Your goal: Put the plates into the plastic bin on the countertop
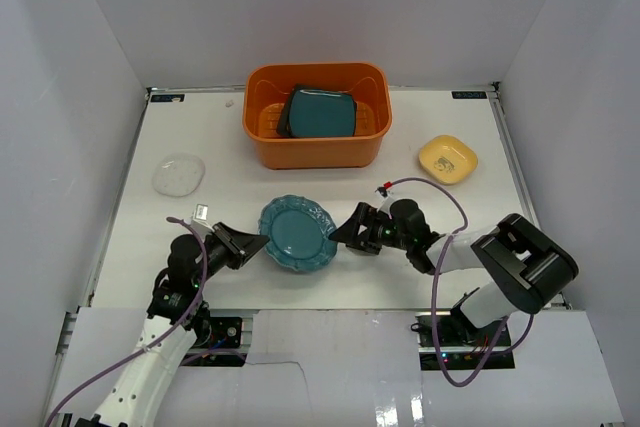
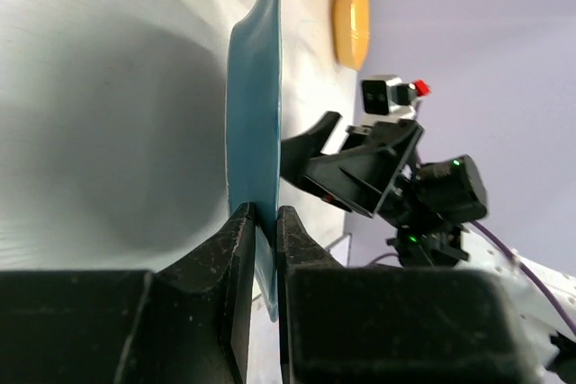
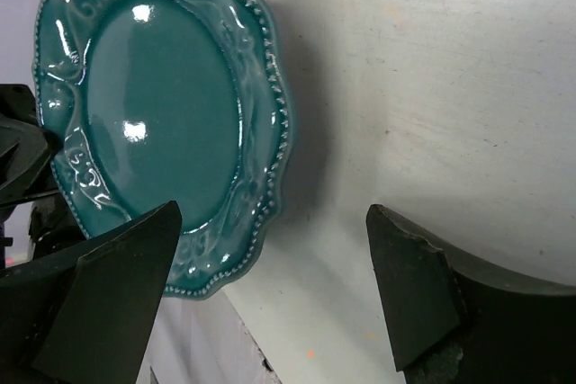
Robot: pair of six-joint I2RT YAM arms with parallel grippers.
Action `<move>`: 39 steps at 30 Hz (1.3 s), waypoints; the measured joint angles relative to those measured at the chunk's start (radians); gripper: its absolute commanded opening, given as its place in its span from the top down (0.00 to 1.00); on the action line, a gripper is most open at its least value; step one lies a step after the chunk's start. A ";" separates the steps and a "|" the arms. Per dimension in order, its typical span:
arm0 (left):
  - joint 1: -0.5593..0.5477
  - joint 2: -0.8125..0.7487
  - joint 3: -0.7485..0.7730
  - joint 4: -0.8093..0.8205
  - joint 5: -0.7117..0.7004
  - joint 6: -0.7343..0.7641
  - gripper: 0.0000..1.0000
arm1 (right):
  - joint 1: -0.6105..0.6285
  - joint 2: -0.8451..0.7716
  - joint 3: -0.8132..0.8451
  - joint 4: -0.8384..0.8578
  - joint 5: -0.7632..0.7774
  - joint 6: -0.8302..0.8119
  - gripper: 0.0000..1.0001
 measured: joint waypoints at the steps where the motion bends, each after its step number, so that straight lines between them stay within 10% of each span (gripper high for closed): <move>1: 0.000 0.000 -0.008 0.022 0.011 -0.013 1.00 | -0.002 0.010 -0.002 0.009 -0.005 0.003 0.10; 10: 0.000 0.014 -0.066 0.179 0.089 -0.099 1.00 | -0.018 0.062 -0.054 0.194 -0.091 0.064 0.04; 16: -0.002 0.078 -0.061 0.234 0.139 -0.100 1.00 | -0.021 0.083 -0.061 0.338 -0.135 0.129 0.77; 19: 0.000 0.114 -0.032 0.237 0.150 -0.070 0.98 | -0.035 0.075 -0.071 0.365 -0.124 0.186 0.92; 21: 0.001 0.128 -0.013 0.237 0.150 -0.051 0.89 | -0.038 0.037 -0.071 0.352 -0.114 0.191 0.92; 26: 0.000 0.183 0.089 0.238 0.170 0.004 0.09 | -0.032 -0.149 -0.045 0.153 -0.069 0.122 0.92; 39: -0.006 0.390 0.612 0.002 -0.247 0.367 0.02 | -0.114 -0.249 0.603 -0.459 0.076 -0.127 0.92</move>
